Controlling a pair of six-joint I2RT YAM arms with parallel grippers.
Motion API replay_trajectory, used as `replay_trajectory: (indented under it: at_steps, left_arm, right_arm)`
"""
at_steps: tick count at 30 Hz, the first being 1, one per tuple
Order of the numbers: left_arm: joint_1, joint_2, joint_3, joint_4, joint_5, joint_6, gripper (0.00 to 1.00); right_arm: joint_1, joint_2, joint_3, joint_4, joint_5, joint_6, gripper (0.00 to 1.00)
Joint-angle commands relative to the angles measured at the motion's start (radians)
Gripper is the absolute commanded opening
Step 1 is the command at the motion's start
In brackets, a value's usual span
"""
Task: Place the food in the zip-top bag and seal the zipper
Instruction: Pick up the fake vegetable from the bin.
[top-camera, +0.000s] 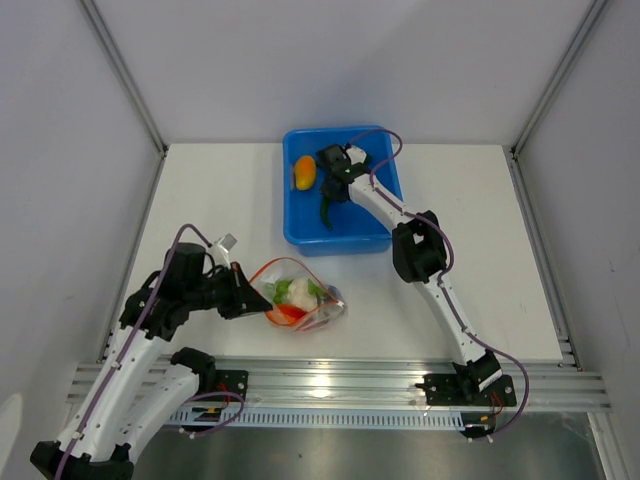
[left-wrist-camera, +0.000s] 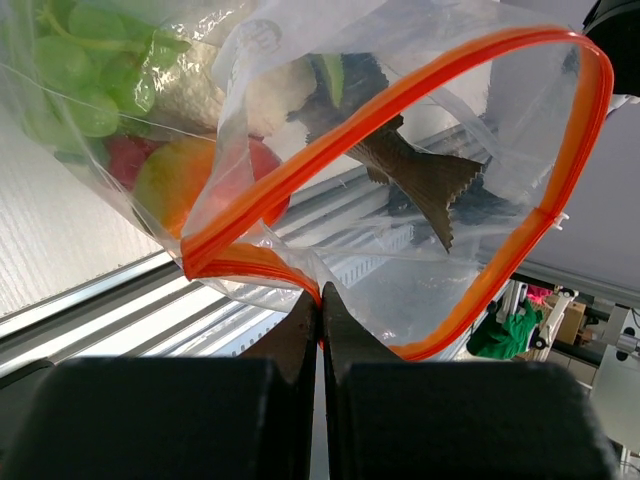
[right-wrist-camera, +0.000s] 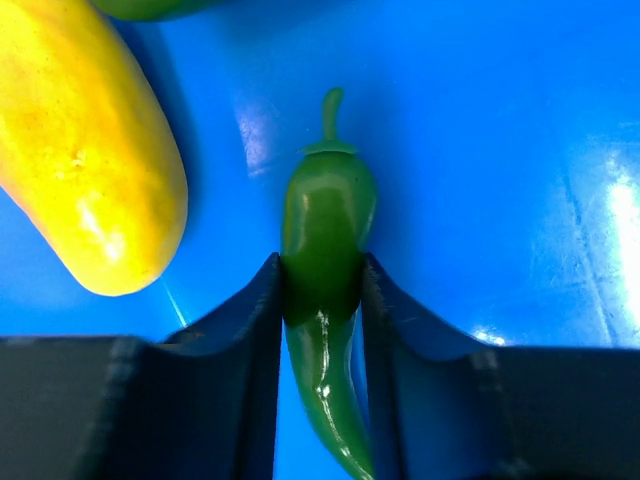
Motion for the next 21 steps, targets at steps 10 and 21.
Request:
replay_trajectory:
  at_steps: [10, 21]
  left_arm:
    - [0.007, 0.046, 0.037, 0.020, 0.009, 0.011, 0.01]
    - [0.007, 0.076, 0.090, -0.003, -0.018, -0.009, 0.01]
  right_arm:
    - [-0.055, -0.129, -0.033, 0.104, -0.094, -0.116, 0.00]
    - [-0.072, -0.564, -0.411, 0.361, -0.461, -0.390, 0.00]
